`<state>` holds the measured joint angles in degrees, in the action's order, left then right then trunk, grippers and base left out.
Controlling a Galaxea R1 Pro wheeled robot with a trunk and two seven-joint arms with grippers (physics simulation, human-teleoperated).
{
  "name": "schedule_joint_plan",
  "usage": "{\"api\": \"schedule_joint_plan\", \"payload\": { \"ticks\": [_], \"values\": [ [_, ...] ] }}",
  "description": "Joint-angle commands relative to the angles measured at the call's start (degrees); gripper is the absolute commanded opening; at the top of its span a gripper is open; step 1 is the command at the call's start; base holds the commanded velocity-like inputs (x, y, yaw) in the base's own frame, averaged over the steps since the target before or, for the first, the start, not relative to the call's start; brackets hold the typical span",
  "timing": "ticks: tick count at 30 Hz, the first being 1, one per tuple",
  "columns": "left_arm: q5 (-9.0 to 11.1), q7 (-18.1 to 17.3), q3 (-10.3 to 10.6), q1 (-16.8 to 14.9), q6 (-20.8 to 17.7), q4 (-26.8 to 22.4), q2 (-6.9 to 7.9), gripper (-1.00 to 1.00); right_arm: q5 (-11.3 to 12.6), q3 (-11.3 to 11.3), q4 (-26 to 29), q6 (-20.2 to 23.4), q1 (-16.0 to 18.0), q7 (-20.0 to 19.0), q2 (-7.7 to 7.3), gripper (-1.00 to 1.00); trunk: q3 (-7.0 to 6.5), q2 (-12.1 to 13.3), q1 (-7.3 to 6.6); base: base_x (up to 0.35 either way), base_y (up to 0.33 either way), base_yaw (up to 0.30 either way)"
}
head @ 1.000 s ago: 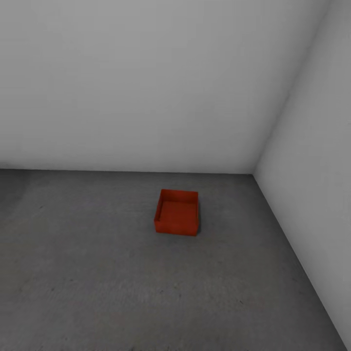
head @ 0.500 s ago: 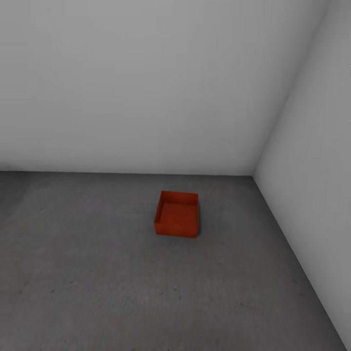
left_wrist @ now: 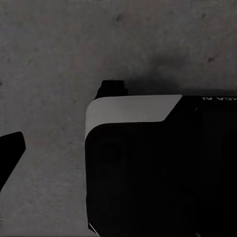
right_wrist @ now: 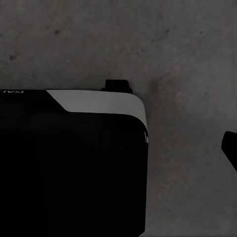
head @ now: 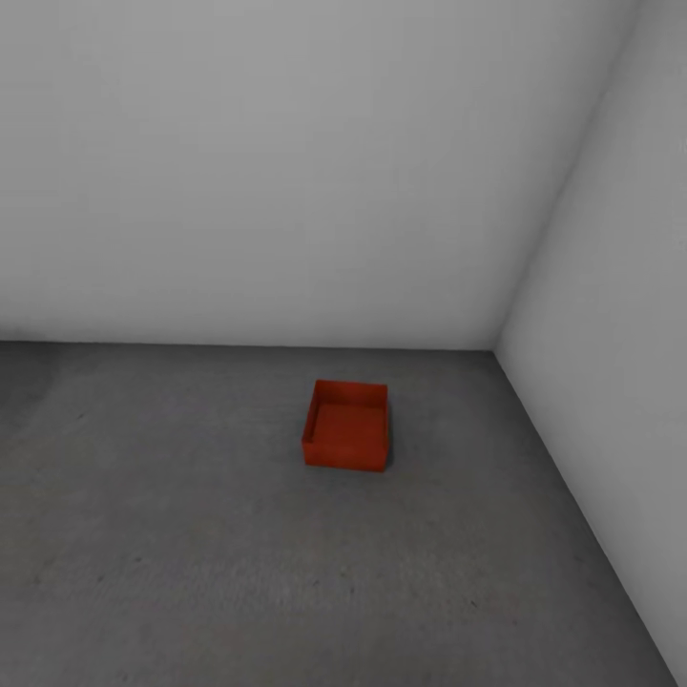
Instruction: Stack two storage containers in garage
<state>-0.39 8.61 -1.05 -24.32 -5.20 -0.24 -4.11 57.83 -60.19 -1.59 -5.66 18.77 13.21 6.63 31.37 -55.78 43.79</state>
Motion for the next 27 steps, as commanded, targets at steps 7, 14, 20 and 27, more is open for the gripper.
{"api": "schedule_joint_plan", "payload": {
  "ticks": [7, 14, 20, 27],
  "values": [
    [0.0, 0.2, -0.1, 0.0, -0.2, 0.0, 0.27, 1.00, 0.5, -0.5, -0.2, -0.2, 0.0, 0.0, 0.05, 1.00, -0.59, 0.0, 0.00, 0.000, 0.000, 0.000],
    [0.0, 0.2, -0.1, 0.0, -0.2, 0.0, 0.33, 1.00, 0.5, -0.5, -0.2, -0.2, 0.0, 0.0, -0.02, 1.00, -1.22, 0.0, 0.00, 0.000, 0.000, 0.000],
    [0.0, 0.2, -0.1, 0.0, -0.2, 0.0, 0.33, 1.00, 0.5, -0.4, -0.2, -0.2, 0.0, 0.0, -0.04, 1.00, -1.76, 0.0, 0.00, 0.000, 0.000, 0.000],
    [0.0, 0.2, -0.1, 0.0, -0.2, 0.0, 0.33, 1.00, 0.5, -0.4, -0.2, -0.3, 0.0, 0.0, -0.04, 1.00, -2.39, 0.0, 0.00, 0.000, 0.000, 0.000]
  ]
}}
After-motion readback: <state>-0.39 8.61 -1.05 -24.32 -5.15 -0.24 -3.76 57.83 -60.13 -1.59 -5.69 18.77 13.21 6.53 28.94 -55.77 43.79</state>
